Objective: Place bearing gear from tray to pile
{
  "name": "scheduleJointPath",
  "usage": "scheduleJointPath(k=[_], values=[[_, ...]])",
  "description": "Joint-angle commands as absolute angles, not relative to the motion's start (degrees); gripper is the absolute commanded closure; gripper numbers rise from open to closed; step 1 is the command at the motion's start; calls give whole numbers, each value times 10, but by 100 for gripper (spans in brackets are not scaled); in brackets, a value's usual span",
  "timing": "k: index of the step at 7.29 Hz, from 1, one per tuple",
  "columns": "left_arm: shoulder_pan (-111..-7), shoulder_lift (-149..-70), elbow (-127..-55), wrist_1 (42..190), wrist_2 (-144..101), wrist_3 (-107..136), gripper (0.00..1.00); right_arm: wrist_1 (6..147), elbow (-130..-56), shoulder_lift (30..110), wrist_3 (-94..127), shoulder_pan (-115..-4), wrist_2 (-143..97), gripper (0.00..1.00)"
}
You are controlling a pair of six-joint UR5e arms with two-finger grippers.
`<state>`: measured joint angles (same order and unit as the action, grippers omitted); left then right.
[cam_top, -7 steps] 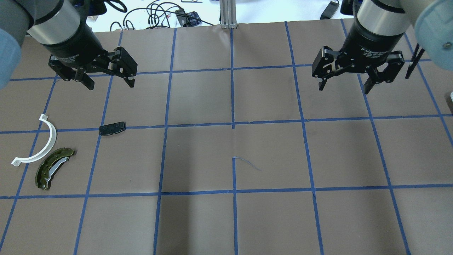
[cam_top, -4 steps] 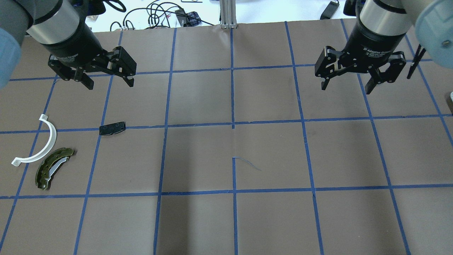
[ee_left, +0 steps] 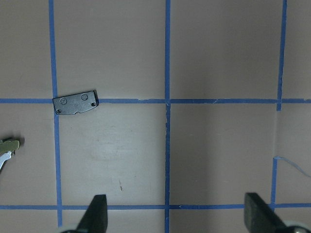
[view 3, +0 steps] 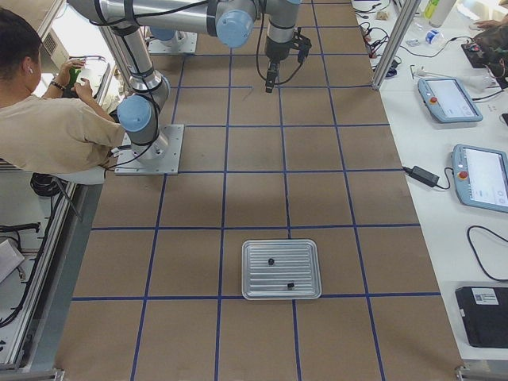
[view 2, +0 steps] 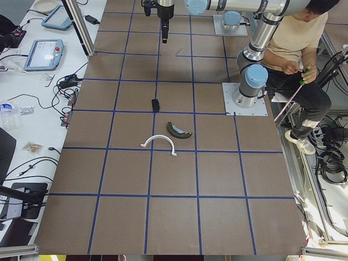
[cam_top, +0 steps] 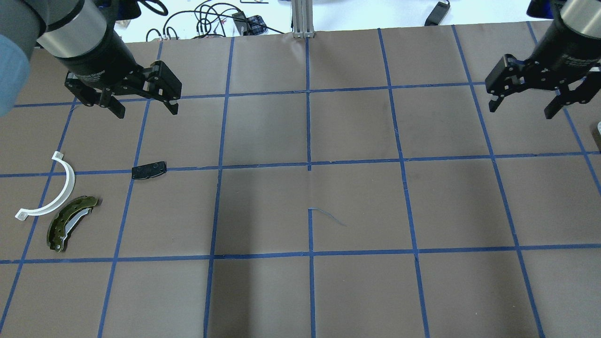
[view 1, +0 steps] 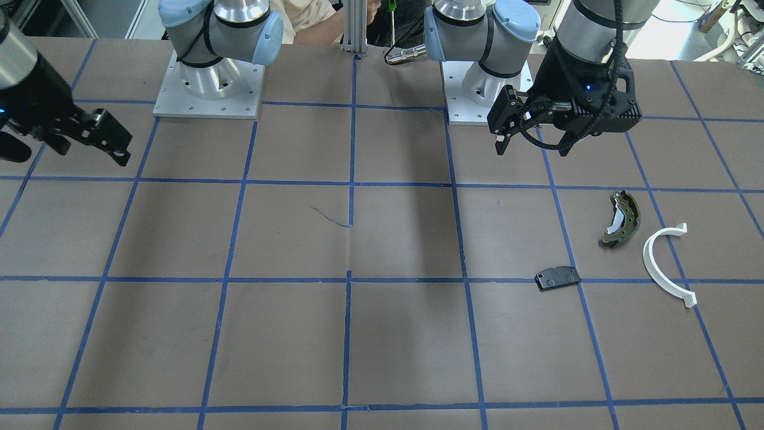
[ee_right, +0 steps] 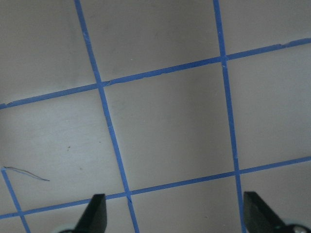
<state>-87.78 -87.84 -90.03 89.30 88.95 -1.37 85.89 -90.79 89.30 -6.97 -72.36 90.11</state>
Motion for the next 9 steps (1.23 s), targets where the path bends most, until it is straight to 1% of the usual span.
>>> scheduleJointPath(k=[1,4,6,7,9], values=[[-878,-878,-899,893,889,-14,0,875,-907,870,-189,-644,917,0],[-878,-875,-902,894,890,-15,0,967,-898,812,-369,-525,947,0],[-878,-874,-902,894,889,-13,0,1035,-897,775,-475,-478,947,0],[-878,-875,-901,893,889,-13,0,1048,-879,746,-519,-461,947,0],[-878,-875,-901,893,889,-13,0,1047,-791,659,-600,-426,947,0]])
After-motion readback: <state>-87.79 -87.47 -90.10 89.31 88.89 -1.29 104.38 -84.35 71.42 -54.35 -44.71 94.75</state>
